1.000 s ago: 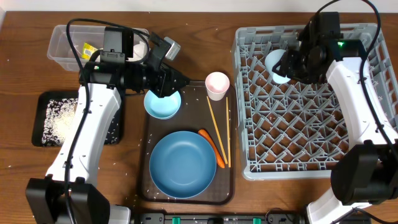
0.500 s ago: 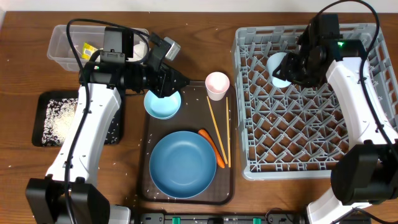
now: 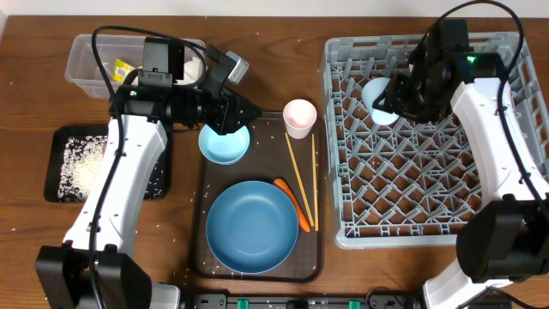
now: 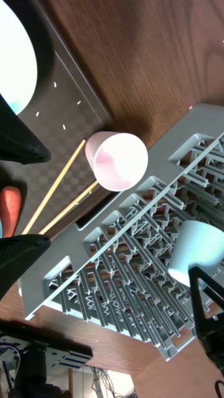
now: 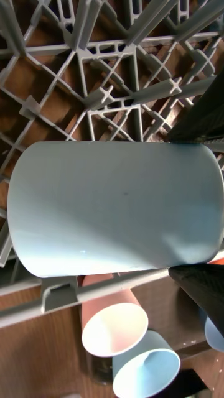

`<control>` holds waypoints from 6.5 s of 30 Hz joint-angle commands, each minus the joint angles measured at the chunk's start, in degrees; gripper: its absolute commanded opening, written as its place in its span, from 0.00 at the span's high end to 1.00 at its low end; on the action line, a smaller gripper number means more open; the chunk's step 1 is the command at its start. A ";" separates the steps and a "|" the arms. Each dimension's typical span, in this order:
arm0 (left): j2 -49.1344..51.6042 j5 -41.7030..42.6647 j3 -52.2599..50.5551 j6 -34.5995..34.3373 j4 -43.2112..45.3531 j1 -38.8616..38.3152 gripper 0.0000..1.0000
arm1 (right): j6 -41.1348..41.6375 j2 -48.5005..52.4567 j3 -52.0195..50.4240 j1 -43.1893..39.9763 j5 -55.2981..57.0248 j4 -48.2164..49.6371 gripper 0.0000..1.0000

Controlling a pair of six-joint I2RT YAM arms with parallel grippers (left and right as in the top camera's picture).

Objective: Sort waste into correct bins and load items into the dishwasher rack

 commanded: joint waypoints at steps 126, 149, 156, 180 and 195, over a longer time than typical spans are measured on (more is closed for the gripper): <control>-0.63 -2.25 1.14 0.33 -1.90 -0.13 0.62 | -13.66 3.50 1.09 3.41 -9.99 10.47 0.99; -0.63 -2.25 1.14 0.33 -2.47 -0.13 0.62 | -23.30 3.41 1.07 -12.15 -39.60 9.18 0.89; -0.63 -2.25 1.14 0.33 -2.49 -0.13 0.62 | -23.47 3.65 -1.29 -6.23 -31.04 11.06 0.41; -0.63 -2.25 1.14 0.33 -2.51 -0.13 0.62 | -20.09 7.28 -1.70 0.28 -21.73 10.93 0.94; -0.63 -2.25 1.14 0.33 -2.95 -0.13 0.62 | -23.34 6.14 -1.70 -9.40 -55.87 15.30 0.99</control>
